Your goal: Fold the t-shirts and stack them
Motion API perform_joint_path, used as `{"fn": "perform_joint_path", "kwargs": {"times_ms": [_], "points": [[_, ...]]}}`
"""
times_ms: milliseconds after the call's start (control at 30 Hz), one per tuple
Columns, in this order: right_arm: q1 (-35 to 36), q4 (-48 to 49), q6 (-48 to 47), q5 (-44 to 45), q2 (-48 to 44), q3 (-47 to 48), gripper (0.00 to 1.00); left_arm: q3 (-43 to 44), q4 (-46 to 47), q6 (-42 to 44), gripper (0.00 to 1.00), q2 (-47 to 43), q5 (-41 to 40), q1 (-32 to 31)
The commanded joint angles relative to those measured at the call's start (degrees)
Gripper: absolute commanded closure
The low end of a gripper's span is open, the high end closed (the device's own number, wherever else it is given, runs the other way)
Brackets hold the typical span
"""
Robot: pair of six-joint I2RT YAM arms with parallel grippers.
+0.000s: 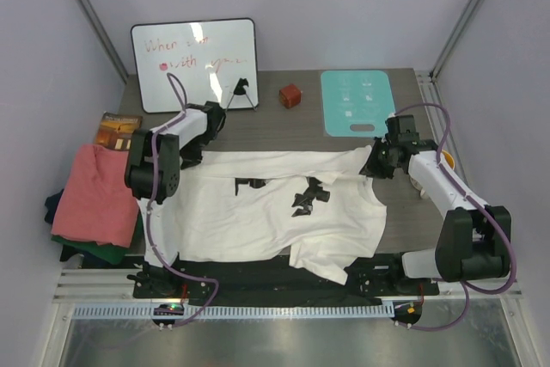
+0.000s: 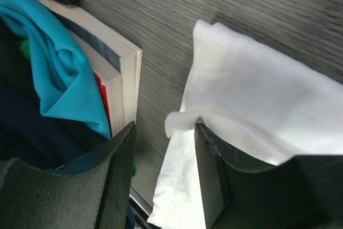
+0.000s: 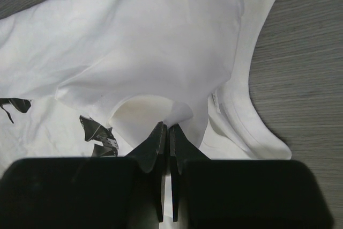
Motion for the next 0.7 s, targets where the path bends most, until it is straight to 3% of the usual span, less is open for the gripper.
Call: {"fn": "perform_joint_path", "kwargs": {"times_ms": [0, 100, 167, 400, 533, 667], "points": [[0.1, -1.6, -0.4, 1.9, -1.9, -0.5, 0.91, 0.2, 1.0, -1.2, 0.51, -5.6, -2.3, 0.2], [0.1, -3.5, -1.1, 0.8, -3.0, -0.3, 0.89, -0.7, 2.8, -0.2, 0.51, -7.8, 0.8, 0.2], [0.1, -5.2, -1.0, 0.3, -4.2, 0.7, 0.79, -1.2, 4.4, 1.0, 0.51, -9.7, 4.4, 0.2], [0.1, -6.8, 1.6, 3.0, -11.0, 5.9, 0.70, -1.2, 6.6, 2.6, 0.51, -12.8, 8.4, 0.2], [0.1, 0.7, 2.3, -0.2, -7.7, 4.3, 0.70, 0.8, 6.9, 3.2, 0.52, -12.3, 12.4, 0.2], [0.1, 4.8, 2.6, -4.6, 1.6, 4.3, 0.68, -0.8, 8.6, 3.2, 0.52, -15.1, 13.8, 0.2]]}}
